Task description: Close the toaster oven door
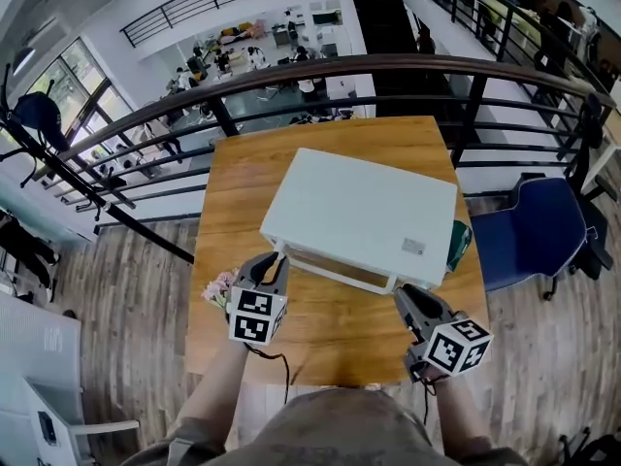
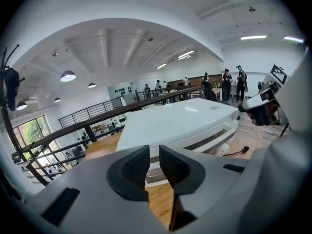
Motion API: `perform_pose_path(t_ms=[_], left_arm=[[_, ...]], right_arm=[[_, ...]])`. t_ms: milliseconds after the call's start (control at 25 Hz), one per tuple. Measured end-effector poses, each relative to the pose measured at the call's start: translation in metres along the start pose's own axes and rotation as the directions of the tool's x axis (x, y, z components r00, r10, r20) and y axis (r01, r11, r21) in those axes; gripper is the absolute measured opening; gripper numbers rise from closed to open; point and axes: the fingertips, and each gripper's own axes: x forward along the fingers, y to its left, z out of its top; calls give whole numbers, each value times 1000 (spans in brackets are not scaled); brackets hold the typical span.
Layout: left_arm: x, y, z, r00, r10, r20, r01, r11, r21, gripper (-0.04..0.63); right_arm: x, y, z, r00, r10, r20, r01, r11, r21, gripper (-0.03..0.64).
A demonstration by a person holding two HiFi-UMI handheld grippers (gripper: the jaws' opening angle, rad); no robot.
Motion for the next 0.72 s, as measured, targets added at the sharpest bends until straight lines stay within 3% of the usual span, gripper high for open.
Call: perform_pose_path(t_ms=[200,320,720], left_arm=[[-35,1,45,991,7,133,-9,1000,9,44],[-61,6,78,976,17,217,-26,999,41,38],[-164,-17,165,886,-30,463,-57,984,171,37]], right_arm=[[-17,40,58,993,62,96,-37,970,-240,61],[-29,69,91,980,114,162,-55,943,-328,57],[-77,153,143,931,217,293,-25,840,-542,54]])
